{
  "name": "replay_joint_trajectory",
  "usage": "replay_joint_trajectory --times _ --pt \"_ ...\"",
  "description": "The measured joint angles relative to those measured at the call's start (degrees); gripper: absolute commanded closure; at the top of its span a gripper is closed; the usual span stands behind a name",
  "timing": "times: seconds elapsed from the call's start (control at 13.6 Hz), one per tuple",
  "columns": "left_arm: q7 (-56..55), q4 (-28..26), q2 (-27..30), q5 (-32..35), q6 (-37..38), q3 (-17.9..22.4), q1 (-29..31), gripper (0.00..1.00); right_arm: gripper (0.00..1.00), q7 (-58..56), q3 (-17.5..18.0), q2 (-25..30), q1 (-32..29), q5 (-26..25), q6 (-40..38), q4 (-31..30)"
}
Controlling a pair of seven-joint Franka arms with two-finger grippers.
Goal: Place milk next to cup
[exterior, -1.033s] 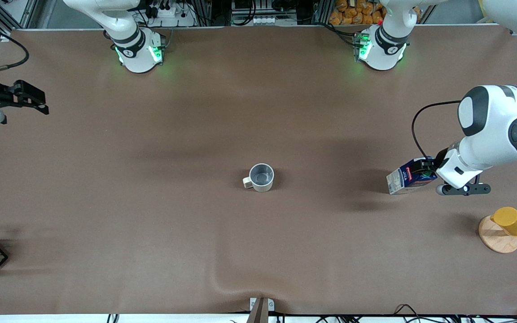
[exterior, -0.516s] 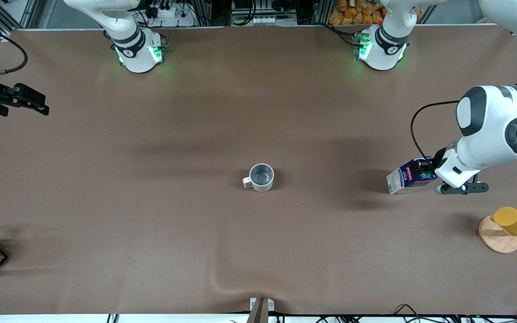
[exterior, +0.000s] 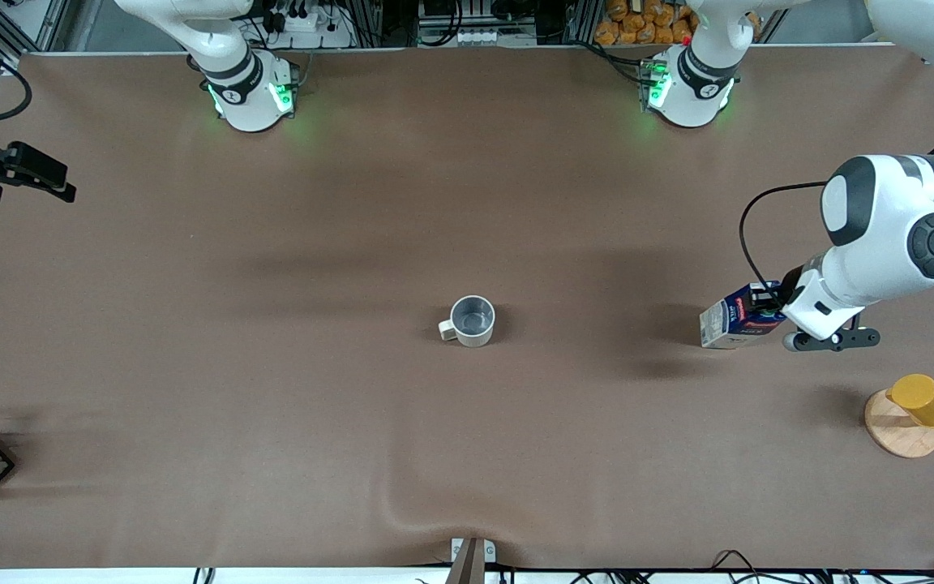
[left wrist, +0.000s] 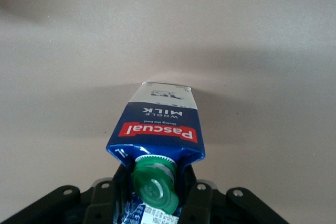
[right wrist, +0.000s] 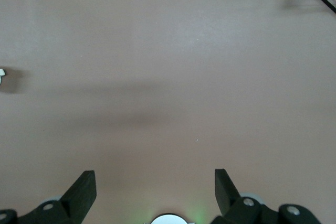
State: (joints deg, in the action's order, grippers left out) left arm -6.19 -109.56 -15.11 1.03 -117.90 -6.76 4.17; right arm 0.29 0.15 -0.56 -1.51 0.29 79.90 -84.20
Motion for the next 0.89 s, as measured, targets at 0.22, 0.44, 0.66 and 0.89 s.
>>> replay_joint_trajectory --times 0.22,0.44,0.66,0.89 --pt "-1.5 2.3 0.3 0.0 3.8 -0.9 -2.4 0.74 0.00 3.2 0.1 0.1 -0.5 -0.2 0.1 0.0" --pt "-9.0 6.4 1.0 0.0 9.6 -5.9 -4.8 0.74 0.00 4.6 0.2 -0.1 -0.5 -2.6 0.4 -0.5" --pt "-19.9 8.1 1.3 0.0 10.8 -11.0 -8.9 0.73 0.00 4.9 0.2 -0.1 -0.6 -3.0 0.4 -0.5" --pt "-31.0 10.0 0.9 0.0 10.8 -11.9 -16.2 0.72 0.00 4.9 0.4 -0.1 -0.6 -3.0 0.4 -0.5"
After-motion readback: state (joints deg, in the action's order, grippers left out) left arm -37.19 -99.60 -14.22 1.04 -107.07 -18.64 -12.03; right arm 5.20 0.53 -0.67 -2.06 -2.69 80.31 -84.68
